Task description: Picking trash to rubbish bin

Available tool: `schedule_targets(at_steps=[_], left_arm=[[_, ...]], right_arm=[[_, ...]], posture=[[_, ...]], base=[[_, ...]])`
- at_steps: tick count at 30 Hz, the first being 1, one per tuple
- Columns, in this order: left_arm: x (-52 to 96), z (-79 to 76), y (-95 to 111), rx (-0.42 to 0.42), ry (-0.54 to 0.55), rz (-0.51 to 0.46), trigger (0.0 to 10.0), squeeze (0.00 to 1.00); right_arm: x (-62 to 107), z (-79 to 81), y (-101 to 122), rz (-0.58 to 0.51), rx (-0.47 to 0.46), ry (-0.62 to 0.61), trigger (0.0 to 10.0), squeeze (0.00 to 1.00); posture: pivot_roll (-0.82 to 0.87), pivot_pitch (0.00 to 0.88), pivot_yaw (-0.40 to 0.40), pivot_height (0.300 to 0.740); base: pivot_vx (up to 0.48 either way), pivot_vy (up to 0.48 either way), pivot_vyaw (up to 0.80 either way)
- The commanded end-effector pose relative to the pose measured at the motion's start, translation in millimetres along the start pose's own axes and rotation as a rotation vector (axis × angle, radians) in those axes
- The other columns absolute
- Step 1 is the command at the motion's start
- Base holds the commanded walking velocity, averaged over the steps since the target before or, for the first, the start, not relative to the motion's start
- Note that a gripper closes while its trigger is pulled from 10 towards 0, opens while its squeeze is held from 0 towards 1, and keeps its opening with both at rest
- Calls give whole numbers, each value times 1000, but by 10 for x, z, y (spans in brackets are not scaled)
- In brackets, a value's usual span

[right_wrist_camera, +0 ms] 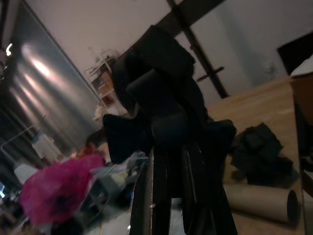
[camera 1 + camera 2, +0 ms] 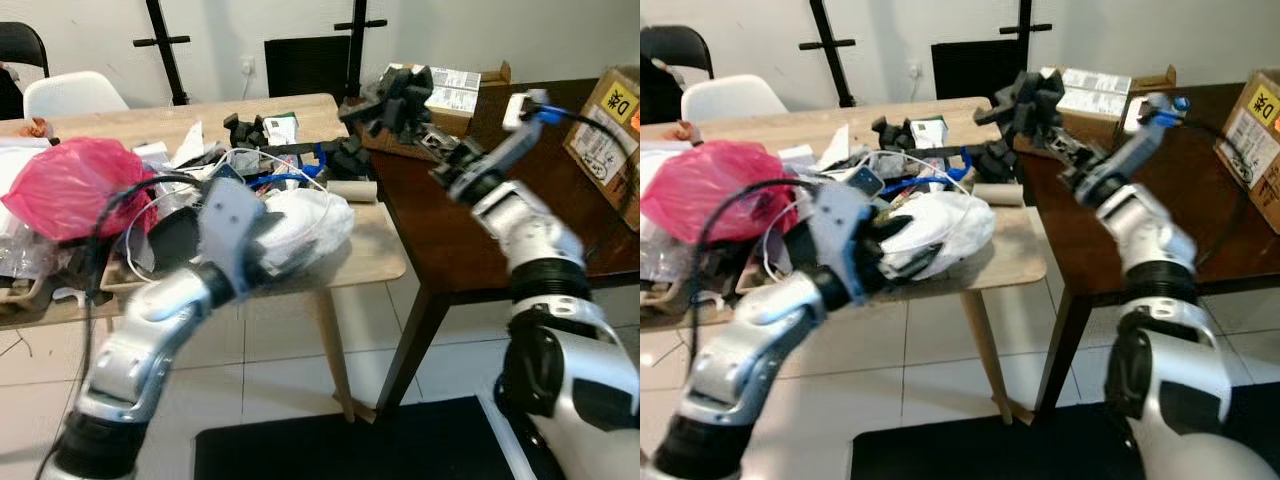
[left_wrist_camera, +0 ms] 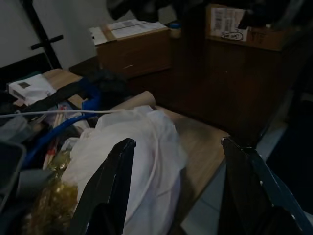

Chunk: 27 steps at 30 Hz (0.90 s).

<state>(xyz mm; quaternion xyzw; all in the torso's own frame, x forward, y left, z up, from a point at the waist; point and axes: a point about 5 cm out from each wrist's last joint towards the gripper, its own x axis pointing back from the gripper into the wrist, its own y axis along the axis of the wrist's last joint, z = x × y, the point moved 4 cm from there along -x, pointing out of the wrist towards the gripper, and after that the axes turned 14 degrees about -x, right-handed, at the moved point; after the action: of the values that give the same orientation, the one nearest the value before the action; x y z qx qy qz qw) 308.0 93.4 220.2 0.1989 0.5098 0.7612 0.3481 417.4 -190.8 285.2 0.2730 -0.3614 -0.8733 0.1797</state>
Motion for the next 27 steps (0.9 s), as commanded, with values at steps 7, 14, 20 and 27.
schedule_targets(at_steps=[7,14,20,27], left_arm=[[760,-266,-425,38,-377,230,10000,0],[1034,-559,-1230,-37,-411,552,10000,0],[977,-759,-1589,44,-255,631,10000,0],[1098,-1089,-2249,382,118,836,10000,0]], right_arm=[[932,359,-461,486,109,307,0,0],[2031,-24,-1352,1152,221,145,0,0],[2381,-278,-1817,1331,340,4,0,0],[2308,-1016,-2385,1001,475,-586,0,0]], posture=[[15,98,39,740],[9,98,44,740],[7,99,41,740],[6,96,29,740]], base=[[0,0,0],[0,0,0],[0,0,0],[0,0,0]])
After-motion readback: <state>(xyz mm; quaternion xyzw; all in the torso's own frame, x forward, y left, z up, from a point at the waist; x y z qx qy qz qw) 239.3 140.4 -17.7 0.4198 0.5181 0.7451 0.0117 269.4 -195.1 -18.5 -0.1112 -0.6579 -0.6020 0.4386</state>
